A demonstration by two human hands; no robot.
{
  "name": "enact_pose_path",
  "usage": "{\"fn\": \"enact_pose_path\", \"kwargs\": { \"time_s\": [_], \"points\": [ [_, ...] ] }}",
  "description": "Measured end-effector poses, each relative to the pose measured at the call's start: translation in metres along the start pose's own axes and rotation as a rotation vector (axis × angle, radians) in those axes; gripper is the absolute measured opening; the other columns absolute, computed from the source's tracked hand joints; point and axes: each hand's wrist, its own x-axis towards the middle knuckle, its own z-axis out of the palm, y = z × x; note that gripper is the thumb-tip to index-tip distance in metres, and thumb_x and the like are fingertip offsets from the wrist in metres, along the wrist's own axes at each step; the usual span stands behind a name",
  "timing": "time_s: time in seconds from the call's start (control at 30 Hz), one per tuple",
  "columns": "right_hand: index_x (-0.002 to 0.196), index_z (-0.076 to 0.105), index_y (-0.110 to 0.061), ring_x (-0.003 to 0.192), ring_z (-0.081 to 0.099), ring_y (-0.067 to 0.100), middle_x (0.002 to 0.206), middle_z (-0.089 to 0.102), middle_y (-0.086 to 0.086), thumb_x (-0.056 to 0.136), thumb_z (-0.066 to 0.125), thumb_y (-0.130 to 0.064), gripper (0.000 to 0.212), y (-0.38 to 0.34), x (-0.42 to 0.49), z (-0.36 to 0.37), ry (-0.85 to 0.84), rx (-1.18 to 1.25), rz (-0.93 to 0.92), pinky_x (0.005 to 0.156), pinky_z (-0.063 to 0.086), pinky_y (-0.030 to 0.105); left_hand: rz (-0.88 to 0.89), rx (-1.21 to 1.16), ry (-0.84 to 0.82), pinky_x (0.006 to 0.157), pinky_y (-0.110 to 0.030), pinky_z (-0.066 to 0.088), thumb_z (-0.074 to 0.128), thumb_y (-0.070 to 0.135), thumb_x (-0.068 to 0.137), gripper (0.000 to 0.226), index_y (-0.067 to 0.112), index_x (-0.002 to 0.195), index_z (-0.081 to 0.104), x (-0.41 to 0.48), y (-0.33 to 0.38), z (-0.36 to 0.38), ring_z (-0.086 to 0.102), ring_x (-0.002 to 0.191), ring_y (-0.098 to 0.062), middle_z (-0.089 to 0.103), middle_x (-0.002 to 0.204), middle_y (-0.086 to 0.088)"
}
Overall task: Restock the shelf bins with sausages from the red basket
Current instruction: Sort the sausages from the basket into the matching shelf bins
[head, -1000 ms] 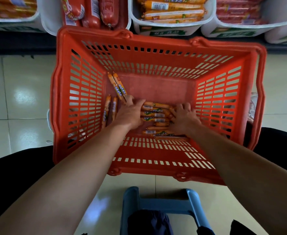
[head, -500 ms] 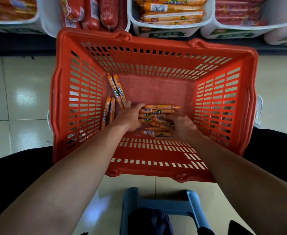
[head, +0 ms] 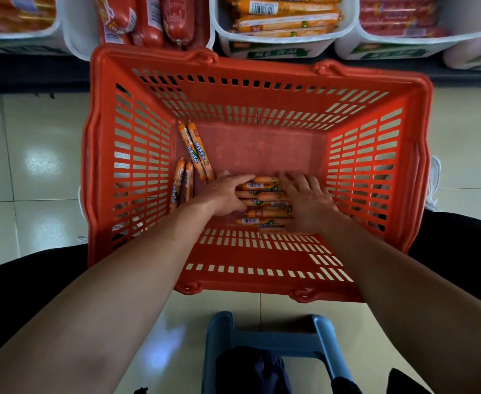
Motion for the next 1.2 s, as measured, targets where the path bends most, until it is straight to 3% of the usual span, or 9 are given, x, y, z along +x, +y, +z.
{"fn": "enact_pose_path", "kwargs": {
  "time_s": [0.17, 0.27, 0.33, 0.57, 0.67, 0.83, 0.97, 1.07, 1.2],
  "points": [
    [0.154, 0.009, -0.030, 0.137, 0.026, 0.031, 0.155, 0.021, 0.003, 0.060, 0.076, -0.069, 0.122, -0.002, 0.005, -0.001, 0.050, -0.108, -0.032, 0.111, 0.028, 0.057, 0.015, 0.055, -0.006, 0.106, -0.033, 0.039, 0.078, 0.036, 0.081, 0.084, 0.047, 0.150, 0.032, -0.006, -0.002, -0.002, 0.045, 0.129, -0.025, 0.035, 0.145, -0.002],
    [0.150, 0.020, -0.028, 0.134, 0.039, 0.030, 0.150, 0.032, 0.002, 0.065, 0.074, -0.066, 0.107, -0.003, 0.008, 0.001, -0.016, -0.106, -0.066, 0.112, 0.026, 0.056, 0.013, 0.054, -0.014, 0.107, -0.036, 0.039, 0.079, 0.037, 0.078, 0.085, 0.045, 0.150, 0.034, -0.008, -0.004, 0.001, 0.045, 0.128, -0.024, 0.036, 0.142, 0.000],
    [0.147, 0.027, -0.029, 0.131, 0.045, 0.030, 0.147, 0.035, 0.001, 0.069, 0.073, -0.063, 0.097, -0.004, 0.007, 0.005, -0.031, -0.054, -0.076, 0.110, 0.035, 0.053, 0.008, 0.057, -0.021, 0.108, -0.036, 0.039, 0.079, 0.038, 0.077, 0.082, 0.042, 0.148, 0.039, -0.008, -0.006, 0.002, 0.043, 0.129, -0.023, 0.038, 0.141, 0.002],
    [0.140, 0.035, -0.028, 0.122, 0.049, 0.025, 0.141, 0.042, 0.002, 0.065, 0.075, -0.066, 0.093, -0.005, 0.011, 0.005, -0.017, 0.015, -0.076, 0.098, 0.046, 0.045, 0.025, 0.015, -0.014, 0.099, -0.028, 0.039, 0.082, 0.036, 0.076, 0.081, 0.037, 0.146, 0.043, -0.009, -0.007, 0.003, 0.045, 0.127, -0.022, 0.044, 0.139, -0.001],
    [0.135, 0.040, -0.028, 0.119, 0.051, 0.021, 0.134, 0.051, -0.001, 0.067, 0.075, -0.063, 0.084, -0.013, 0.012, 0.007, -0.009, 0.011, -0.116, 0.096, 0.045, 0.041, 0.023, -0.012, -0.032, 0.097, -0.024, 0.035, 0.082, 0.037, 0.077, 0.078, 0.034, 0.145, 0.044, -0.010, -0.009, 0.006, 0.045, 0.129, -0.022, 0.044, 0.142, -0.002],
    [0.138, 0.040, -0.030, 0.120, 0.052, 0.022, 0.134, 0.054, -0.001, 0.067, 0.075, -0.066, 0.087, -0.017, 0.016, 0.008, -0.040, 0.006, -0.144, 0.098, 0.045, 0.041, 0.004, -0.058, -0.063, 0.106, -0.033, 0.040, 0.082, 0.039, 0.078, 0.074, 0.033, 0.143, 0.047, -0.013, -0.007, 0.007, 0.046, 0.127, -0.019, 0.046, 0.141, -0.001],
    [0.123, 0.051, -0.030, 0.108, 0.057, 0.020, 0.120, 0.062, -0.002, 0.065, 0.079, -0.061, 0.071, -0.020, 0.025, 0.000, -0.106, -0.041, -0.149, 0.086, 0.044, 0.036, -0.018, -0.130, -0.105, 0.099, -0.032, 0.046, 0.084, 0.034, 0.077, 0.073, 0.033, 0.141, 0.049, -0.015, -0.005, 0.004, 0.054, 0.117, -0.015, 0.056, 0.137, 0.004],
    [0.117, 0.056, -0.030, 0.107, 0.058, 0.021, 0.118, 0.064, -0.002, 0.062, 0.084, -0.054, 0.066, -0.025, 0.028, 0.004, -0.159, -0.020, -0.155, 0.088, 0.045, 0.035, -0.010, -0.121, -0.172, 0.084, -0.023, 0.040, 0.081, 0.029, 0.081, 0.064, 0.027, 0.138, 0.052, -0.018, -0.005, 0.004, 0.053, 0.107, -0.009, 0.059, 0.123, 0.010],
    [0.117, 0.057, -0.029, 0.107, 0.058, 0.021, 0.119, 0.064, -0.001, 0.062, 0.085, -0.051, 0.066, -0.026, 0.023, 0.017, -0.200, 0.033, -0.141, 0.086, 0.043, 0.031, -0.021, -0.140, -0.206, 0.091, -0.025, 0.044, 0.082, 0.035, 0.079, 0.067, 0.029, 0.139, 0.053, -0.019, -0.012, 0.006, 0.056, 0.111, -0.011, 0.061, 0.128, 0.008]
  ]
}}
